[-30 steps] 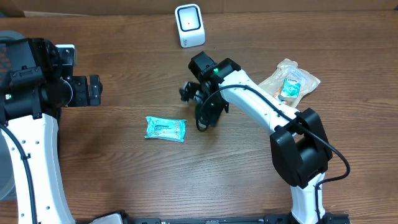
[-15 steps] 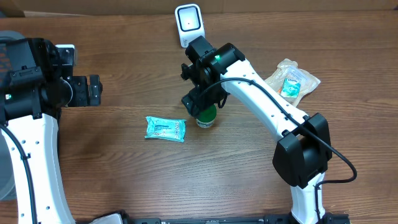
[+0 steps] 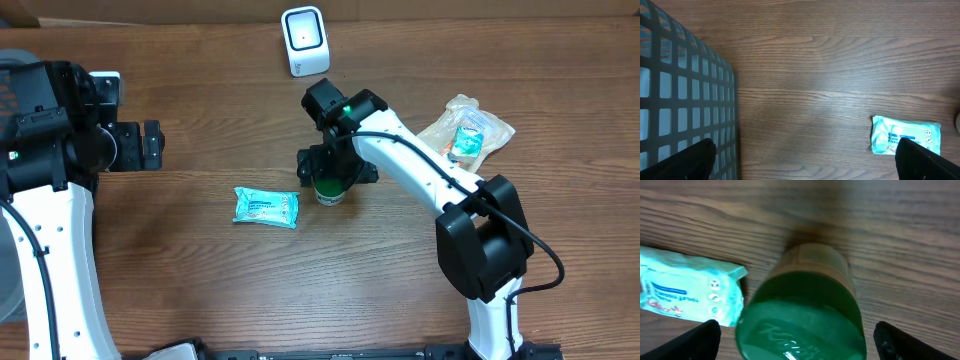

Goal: Scan the item barcode
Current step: 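Close right gripper around the green jar lid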

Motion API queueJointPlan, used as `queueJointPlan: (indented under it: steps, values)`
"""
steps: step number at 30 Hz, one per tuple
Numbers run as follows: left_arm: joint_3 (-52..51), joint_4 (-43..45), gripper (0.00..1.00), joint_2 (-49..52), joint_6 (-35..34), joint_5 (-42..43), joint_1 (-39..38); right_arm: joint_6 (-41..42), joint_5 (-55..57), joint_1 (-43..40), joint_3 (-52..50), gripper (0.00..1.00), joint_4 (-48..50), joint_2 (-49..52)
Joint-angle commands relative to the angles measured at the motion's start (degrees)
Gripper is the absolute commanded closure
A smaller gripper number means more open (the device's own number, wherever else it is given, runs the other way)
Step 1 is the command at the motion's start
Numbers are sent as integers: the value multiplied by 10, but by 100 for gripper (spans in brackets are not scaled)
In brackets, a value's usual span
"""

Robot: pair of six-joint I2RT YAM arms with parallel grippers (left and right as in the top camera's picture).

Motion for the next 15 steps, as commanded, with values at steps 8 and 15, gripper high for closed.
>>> queueJointPlan:
  steps: [8,15]
  values:
    - [10,2,0,-6,9,-2,3,16,9,3,-6,28,11,-5]
    - [10,2,1,-6,9,-2,3,15,9,3,-6,31,8,-5]
